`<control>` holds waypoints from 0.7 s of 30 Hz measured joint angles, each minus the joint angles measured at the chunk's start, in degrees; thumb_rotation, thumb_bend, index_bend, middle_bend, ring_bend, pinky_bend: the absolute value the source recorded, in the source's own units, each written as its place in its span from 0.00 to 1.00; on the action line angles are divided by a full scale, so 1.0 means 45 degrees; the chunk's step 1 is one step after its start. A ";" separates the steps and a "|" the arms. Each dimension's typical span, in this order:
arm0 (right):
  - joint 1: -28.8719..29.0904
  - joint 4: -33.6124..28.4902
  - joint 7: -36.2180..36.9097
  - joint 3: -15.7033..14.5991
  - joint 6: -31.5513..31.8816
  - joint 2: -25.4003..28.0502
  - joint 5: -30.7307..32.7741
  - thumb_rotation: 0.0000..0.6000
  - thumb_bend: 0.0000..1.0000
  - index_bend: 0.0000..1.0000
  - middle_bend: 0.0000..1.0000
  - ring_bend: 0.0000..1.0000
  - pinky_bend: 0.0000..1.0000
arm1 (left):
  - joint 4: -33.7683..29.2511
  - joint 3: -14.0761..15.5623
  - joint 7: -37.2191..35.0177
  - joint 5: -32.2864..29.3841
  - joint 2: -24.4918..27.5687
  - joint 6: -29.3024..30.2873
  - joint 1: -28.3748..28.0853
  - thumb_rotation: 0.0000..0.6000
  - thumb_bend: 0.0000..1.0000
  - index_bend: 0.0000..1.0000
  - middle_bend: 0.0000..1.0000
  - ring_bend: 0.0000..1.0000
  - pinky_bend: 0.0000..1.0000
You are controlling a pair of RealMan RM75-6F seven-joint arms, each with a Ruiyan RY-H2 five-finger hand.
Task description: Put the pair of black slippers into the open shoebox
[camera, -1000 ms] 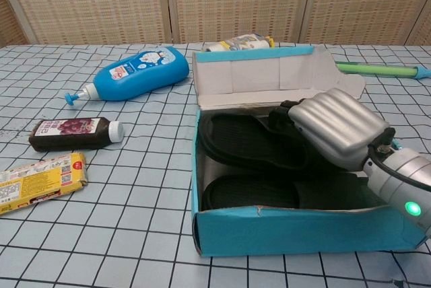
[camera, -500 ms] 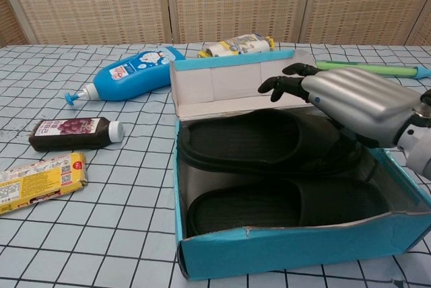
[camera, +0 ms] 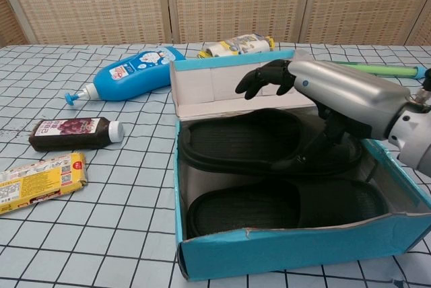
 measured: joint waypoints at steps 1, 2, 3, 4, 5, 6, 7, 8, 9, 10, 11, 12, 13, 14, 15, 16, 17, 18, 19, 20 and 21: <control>0.0036 -0.0015 0.0242 0.0036 0.0038 -0.0118 -0.0109 1.00 0.15 0.38 0.38 0.22 0.27 | 0.0002 -0.0002 0.0004 -0.0009 -0.0001 -0.0011 -0.0005 1.00 0.45 0.28 0.23 0.35 0.49; 0.0070 -0.0010 0.0353 0.0065 0.0055 -0.0228 -0.0164 1.00 0.23 0.42 0.40 0.23 0.29 | 0.0003 -0.0003 0.0005 -0.0017 -0.0002 -0.0016 -0.0007 1.00 0.45 0.28 0.23 0.35 0.49; 0.0112 0.0008 0.0395 0.0095 0.0057 -0.0344 -0.0187 1.00 0.28 0.43 0.41 0.24 0.30 | 0.0006 -0.0005 0.0010 -0.0024 -0.0005 -0.0021 -0.0010 1.00 0.45 0.28 0.23 0.35 0.49; 0.0182 0.0047 0.0383 0.0141 0.0026 -0.0497 -0.0171 1.00 0.34 0.45 0.42 0.25 0.31 | 0.0007 -0.0007 0.0014 -0.0025 -0.0007 -0.0022 -0.0012 1.00 0.45 0.28 0.23 0.35 0.49; 0.0241 0.0081 0.0358 0.0171 -0.0031 -0.0595 -0.0125 1.00 0.39 0.46 0.43 0.26 0.31 | 0.0007 -0.0009 0.0016 -0.0026 -0.0008 -0.0020 -0.0013 1.00 0.45 0.28 0.23 0.35 0.49; 0.0301 0.0121 0.0335 0.0203 -0.0108 -0.0681 -0.0057 1.00 0.41 0.47 0.43 0.27 0.31 | 0.0005 -0.0007 0.0020 -0.0024 -0.0008 -0.0018 -0.0012 1.00 0.45 0.28 0.23 0.35 0.49; 0.0384 0.0196 0.0306 0.0244 -0.0226 -0.0817 0.0060 1.00 0.47 0.49 0.44 0.28 0.32 | 0.0002 -0.0004 0.0023 -0.0020 -0.0007 -0.0012 -0.0010 1.00 0.45 0.28 0.23 0.35 0.49; 0.0451 0.0266 0.0285 0.0273 -0.0329 -0.0923 0.0163 1.00 0.51 0.50 0.45 0.29 0.33 | -0.0002 -0.0002 0.0022 -0.0017 -0.0004 -0.0009 -0.0008 1.00 0.45 0.28 0.23 0.35 0.49; 0.0521 0.0351 0.0264 0.0292 -0.0444 -0.1023 0.0267 1.00 0.53 0.51 0.46 0.30 0.34 | -0.0005 -0.0001 0.0019 -0.0016 0.0000 -0.0008 -0.0007 1.00 0.45 0.28 0.23 0.35 0.49; 0.0617 0.0494 0.0239 0.0313 -0.0594 -0.1154 0.0388 1.00 0.56 0.51 0.46 0.30 0.34 | -0.0006 -0.0001 0.0010 -0.0016 0.0003 -0.0005 -0.0005 1.00 0.45 0.28 0.23 0.35 0.49; 0.0682 0.0618 0.0228 0.0329 -0.0687 -0.1257 0.0454 1.00 0.56 0.51 0.46 0.30 0.34 | -0.0006 -0.0001 0.0001 -0.0015 0.0006 -0.0002 -0.0003 1.00 0.45 0.28 0.23 0.35 0.49; 0.0742 0.0754 0.0220 0.0346 -0.0761 -0.1364 0.0511 1.00 0.56 0.51 0.46 0.30 0.34 | -0.0006 -0.0003 -0.0011 -0.0013 0.0010 0.0001 -0.0002 1.00 0.45 0.28 0.23 0.35 0.49; 0.0818 0.0958 0.0213 0.0366 -0.0842 -0.1506 0.0567 1.00 0.56 0.52 0.46 0.30 0.34 | -0.0006 -0.0005 -0.0020 -0.0015 0.0015 0.0002 -0.0002 1.00 0.45 0.28 0.23 0.35 0.49; 0.0872 0.1131 0.0209 0.0380 -0.0891 -0.1614 0.0595 1.00 0.57 0.52 0.46 0.30 0.34 | -0.0008 -0.0004 -0.0028 -0.0017 0.0020 0.0001 -0.0001 1.00 0.45 0.28 0.23 0.35 0.49; 0.0924 0.1326 0.0206 0.0393 -0.0931 -0.1728 0.0616 1.00 0.57 0.52 0.47 0.30 0.34 | -0.0010 -0.0003 -0.0037 -0.0016 0.0024 -0.0002 -0.0001 1.00 0.45 0.28 0.23 0.35 0.49; 0.0989 0.1616 0.0207 0.0407 -0.0974 -0.1891 0.0632 1.00 0.57 0.52 0.47 0.30 0.34 | -0.0013 -0.0002 -0.0044 -0.0012 0.0028 -0.0001 -0.0001 1.00 0.45 0.28 0.23 0.35 0.49; 0.1036 0.1856 0.0214 0.0415 -0.1001 -0.2019 0.0638 1.00 0.57 0.52 0.47 0.30 0.34 | -0.0016 0.0000 -0.0050 -0.0004 0.0031 0.0004 0.0001 1.00 0.45 0.28 0.23 0.35 0.49; 0.1080 0.2113 0.0227 0.0419 -0.1026 -0.2150 0.0645 1.00 0.57 0.52 0.47 0.30 0.34 | -0.0018 0.0001 -0.0057 0.0007 0.0035 0.0014 0.0003 1.00 0.45 0.28 0.23 0.35 0.49; 0.1136 0.2473 0.0256 0.0417 -0.1067 -0.2323 0.0660 1.00 0.56 0.52 0.47 0.30 0.34 | -0.0021 0.0004 -0.0071 0.0018 0.0040 0.0022 0.0006 1.00 0.45 0.28 0.23 0.35 0.49; 0.1175 0.2745 0.0284 0.0411 -0.1103 -0.2448 0.0675 1.00 0.57 0.52 0.47 0.30 0.34 | -0.0023 0.0005 -0.0086 0.0025 0.0044 0.0027 0.0008 1.00 0.45 0.28 0.23 0.35 0.49; 0.1212 0.3002 0.0313 0.0399 -0.1147 -0.2564 0.0697 1.00 0.57 0.52 0.47 0.30 0.34 | -0.0025 0.0005 -0.0112 0.0031 0.0051 0.0032 0.0011 1.00 0.45 0.28 0.23 0.35 0.49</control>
